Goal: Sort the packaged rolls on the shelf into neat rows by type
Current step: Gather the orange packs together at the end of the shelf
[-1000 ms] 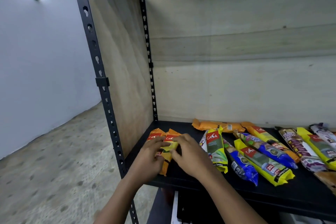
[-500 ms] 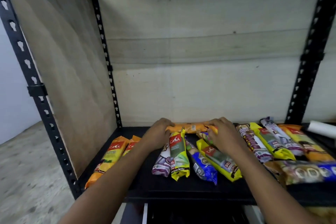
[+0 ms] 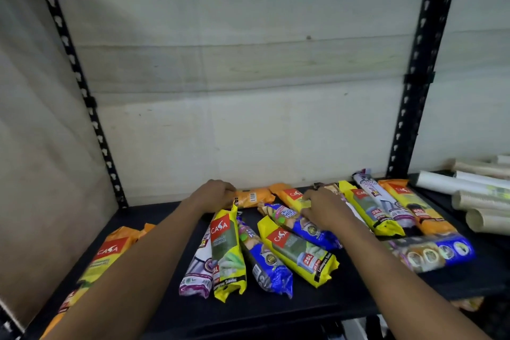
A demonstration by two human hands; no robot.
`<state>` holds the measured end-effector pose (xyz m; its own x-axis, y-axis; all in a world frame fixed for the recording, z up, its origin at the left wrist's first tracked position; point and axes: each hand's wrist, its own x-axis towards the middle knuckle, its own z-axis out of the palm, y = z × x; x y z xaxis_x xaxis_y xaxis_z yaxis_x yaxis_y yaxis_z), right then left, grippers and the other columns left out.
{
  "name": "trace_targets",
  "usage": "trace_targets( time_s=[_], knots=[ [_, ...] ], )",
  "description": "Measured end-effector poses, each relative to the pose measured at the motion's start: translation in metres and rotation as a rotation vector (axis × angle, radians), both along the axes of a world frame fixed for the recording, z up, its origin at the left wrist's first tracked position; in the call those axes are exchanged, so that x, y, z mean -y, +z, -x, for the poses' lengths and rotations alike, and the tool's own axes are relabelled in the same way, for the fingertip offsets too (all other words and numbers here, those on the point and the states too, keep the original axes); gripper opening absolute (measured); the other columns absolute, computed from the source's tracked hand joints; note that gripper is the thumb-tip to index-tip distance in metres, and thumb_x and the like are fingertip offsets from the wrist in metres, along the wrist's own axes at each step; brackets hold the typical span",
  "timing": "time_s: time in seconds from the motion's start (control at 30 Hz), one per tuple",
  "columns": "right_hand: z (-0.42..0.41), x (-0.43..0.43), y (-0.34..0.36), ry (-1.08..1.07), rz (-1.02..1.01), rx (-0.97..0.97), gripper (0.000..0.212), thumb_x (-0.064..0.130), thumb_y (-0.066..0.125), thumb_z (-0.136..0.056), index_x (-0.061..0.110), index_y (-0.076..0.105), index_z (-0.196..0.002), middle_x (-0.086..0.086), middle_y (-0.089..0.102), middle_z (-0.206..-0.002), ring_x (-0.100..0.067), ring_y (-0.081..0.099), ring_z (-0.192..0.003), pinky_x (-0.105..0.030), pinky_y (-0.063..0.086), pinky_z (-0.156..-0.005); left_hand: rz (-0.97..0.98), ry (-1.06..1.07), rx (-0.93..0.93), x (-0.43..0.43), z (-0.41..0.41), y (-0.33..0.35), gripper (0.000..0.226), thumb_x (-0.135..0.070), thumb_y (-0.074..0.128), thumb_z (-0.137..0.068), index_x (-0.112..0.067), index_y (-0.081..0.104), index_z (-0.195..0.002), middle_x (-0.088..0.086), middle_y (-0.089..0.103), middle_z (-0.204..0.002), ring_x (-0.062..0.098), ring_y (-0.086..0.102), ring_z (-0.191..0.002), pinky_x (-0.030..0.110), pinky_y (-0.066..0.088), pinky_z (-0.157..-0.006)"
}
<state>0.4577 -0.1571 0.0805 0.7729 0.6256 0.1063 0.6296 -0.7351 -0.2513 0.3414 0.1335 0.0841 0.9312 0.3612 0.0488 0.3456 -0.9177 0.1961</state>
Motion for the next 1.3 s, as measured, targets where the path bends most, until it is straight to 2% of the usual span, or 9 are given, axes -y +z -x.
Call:
trace_targets(
  time_s=[0.17, 0.3, 0.47, 0.6, 0.73, 0.8, 1.1, 1.2, 1.3],
  knots=[
    [-0.008, -0.003, -0.004, 0.004, 0.075, -0.033, 0.043, 0.043, 0.061, -0.090, 0.027, 0.052, -0.129, -0.008, 0.058, -0.129, -0.027, 0.057, -0.113, -0.037, 0.048, -0.087, 0.003, 0.004, -0.009, -0.008, -0.003, -0.010, 0.046, -0.035, 0.067, -0.087, -0.029, 0.059, -0.132, 0.005, 0.060, -0.134, 0.021, 0.057, -0.115, 0.039, 0.049, -0.096],
    [-0.014, -0.005, -0.005, 0.005, 0.065, -0.064, 0.042, 0.041, 0.066, -0.087, 0.032, 0.052, -0.125, -0.008, 0.059, -0.127, -0.027, 0.058, -0.108, -0.035, 0.046, -0.079, -0.008, 0.004, -0.001, -0.010, -0.004, -0.012, 0.058, -0.036, 0.067, -0.087, -0.026, 0.051, -0.141, 0.003, 0.058, -0.139, 0.021, 0.056, -0.119, 0.040, 0.047, -0.099],
    [-0.014, -0.002, -0.003, 0.019, -0.096, -0.060, 0.033, 0.031, 0.065, -0.089, 0.031, 0.055, -0.121, -0.007, 0.063, -0.115, -0.020, 0.058, -0.084, -0.032, 0.044, -0.068, -0.123, 0.039, 0.114, -0.005, -0.003, -0.015, 0.053, -0.036, 0.063, -0.092, -0.025, 0.051, -0.143, 0.005, 0.059, -0.134, 0.023, 0.055, -0.117, 0.040, 0.047, -0.096],
    [-0.005, -0.003, 0.012, 0.046, -0.231, 0.062, 0.029, 0.028, 0.064, -0.089, 0.030, 0.055, -0.117, -0.008, 0.064, -0.099, -0.025, 0.061, -0.089, -0.036, 0.049, -0.070, -0.288, 0.099, 0.212, -0.005, 0.012, -0.003, 0.046, -0.036, 0.059, -0.094, -0.028, 0.055, -0.139, 0.003, 0.059, -0.119, 0.023, 0.057, -0.107, 0.039, 0.045, -0.086],
    [0.021, -0.011, 0.038, 0.112, -0.339, 0.144, 0.039, 0.035, 0.066, -0.088, 0.029, 0.054, -0.124, -0.007, 0.061, -0.101, -0.025, 0.059, -0.092, -0.030, 0.039, -0.063, -0.277, 0.169, 0.267, -0.002, 0.041, 0.012, 0.047, -0.043, 0.061, -0.093, -0.028, 0.054, -0.138, 0.004, 0.055, -0.119, 0.025, 0.061, -0.101, 0.038, 0.047, -0.080],
    [0.041, -0.019, 0.048, 0.149, -0.415, 0.135, 0.043, 0.040, 0.067, -0.086, 0.031, 0.053, -0.126, -0.005, 0.062, -0.101, -0.023, 0.059, -0.090, -0.030, 0.041, -0.062, -0.240, 0.204, 0.295, 0.002, 0.061, 0.014, 0.052, -0.048, 0.061, -0.092, -0.029, 0.052, -0.139, 0.004, 0.054, -0.122, 0.026, 0.061, -0.104, 0.039, 0.050, -0.081],
    [0.145, -0.055, 0.070, 0.345, -0.689, -0.229, 0.039, 0.052, 0.075, -0.076, 0.042, 0.064, -0.112, 0.008, 0.069, -0.095, -0.005, 0.067, -0.080, -0.028, 0.058, -0.066, -0.087, 0.461, 0.388, 0.004, 0.167, 0.013, 0.052, -0.059, 0.058, -0.090, -0.023, 0.062, -0.127, 0.005, 0.052, -0.119, 0.026, 0.059, -0.103, 0.041, 0.052, -0.082],
    [0.170, -0.067, 0.067, 0.366, -0.676, -0.278, 0.039, 0.057, 0.074, -0.075, 0.040, 0.065, -0.109, 0.009, 0.069, -0.091, -0.004, 0.066, -0.078, -0.027, 0.056, -0.064, -0.030, 0.512, 0.414, 0.006, 0.198, 0.014, 0.045, -0.059, 0.060, -0.088, -0.026, 0.066, -0.118, 0.000, 0.058, -0.114, 0.019, 0.060, -0.095, 0.039, 0.054, -0.080],
    [0.196, -0.076, 0.057, 0.387, -0.611, -0.310, 0.035, 0.055, 0.073, -0.078, 0.035, 0.064, -0.105, 0.010, 0.065, -0.086, -0.004, 0.061, -0.073, -0.021, 0.045, -0.056, 0.018, 0.549, 0.414, 0.013, 0.229, 0.013, 0.042, -0.059, 0.059, -0.088, -0.025, 0.067, -0.112, -0.003, 0.066, -0.107, 0.015, 0.062, -0.088, 0.037, 0.056, -0.073]
  ],
)
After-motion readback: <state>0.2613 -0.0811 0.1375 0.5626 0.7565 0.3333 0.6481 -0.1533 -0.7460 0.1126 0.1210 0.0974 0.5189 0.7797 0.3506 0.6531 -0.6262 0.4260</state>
